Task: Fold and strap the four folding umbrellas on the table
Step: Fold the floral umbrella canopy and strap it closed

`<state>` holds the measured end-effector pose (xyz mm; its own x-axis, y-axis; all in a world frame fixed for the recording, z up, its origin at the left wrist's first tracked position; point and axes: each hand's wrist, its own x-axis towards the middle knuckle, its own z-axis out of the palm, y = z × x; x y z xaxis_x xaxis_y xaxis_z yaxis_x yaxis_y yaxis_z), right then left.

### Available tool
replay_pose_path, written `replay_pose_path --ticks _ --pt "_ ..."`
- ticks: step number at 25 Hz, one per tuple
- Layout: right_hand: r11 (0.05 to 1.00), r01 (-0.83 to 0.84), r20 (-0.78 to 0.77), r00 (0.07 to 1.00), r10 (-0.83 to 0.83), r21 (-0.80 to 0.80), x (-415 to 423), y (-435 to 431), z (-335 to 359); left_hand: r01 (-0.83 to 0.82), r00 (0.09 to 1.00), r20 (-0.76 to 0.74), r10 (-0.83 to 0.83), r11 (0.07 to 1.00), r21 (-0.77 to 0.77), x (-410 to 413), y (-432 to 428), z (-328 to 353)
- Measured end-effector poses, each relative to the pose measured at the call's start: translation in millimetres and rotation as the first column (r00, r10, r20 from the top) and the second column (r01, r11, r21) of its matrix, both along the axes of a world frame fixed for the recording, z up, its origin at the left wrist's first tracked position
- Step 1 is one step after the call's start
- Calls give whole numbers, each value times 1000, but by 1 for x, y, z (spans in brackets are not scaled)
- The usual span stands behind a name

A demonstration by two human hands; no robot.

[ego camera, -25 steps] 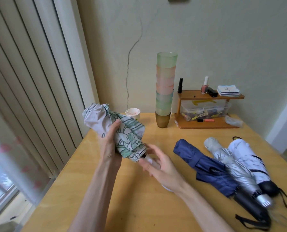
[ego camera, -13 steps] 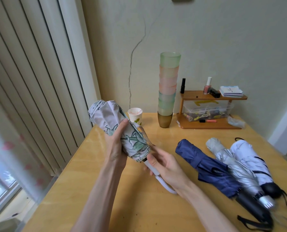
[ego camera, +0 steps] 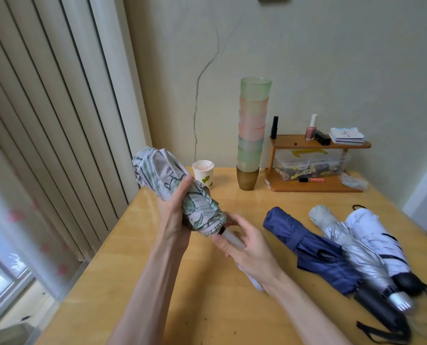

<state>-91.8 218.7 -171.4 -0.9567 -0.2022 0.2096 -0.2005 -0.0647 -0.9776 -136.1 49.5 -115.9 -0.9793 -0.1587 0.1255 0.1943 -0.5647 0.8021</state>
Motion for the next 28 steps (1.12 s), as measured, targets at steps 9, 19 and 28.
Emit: replay_pose_path --ticks 9,19,28 --pt "986 -153 167 973 162 -66 -1 7 2 -22 1000 -13 22 1000 8 4 8 4" --pt "999 19 130 991 -15 -33 -6 8 -1 -41 999 -4 42 998 53 1 2 4" --pt "998 -23 72 997 27 -59 -3 13 2 -139 990 6 139 987 84 -3 3 6"
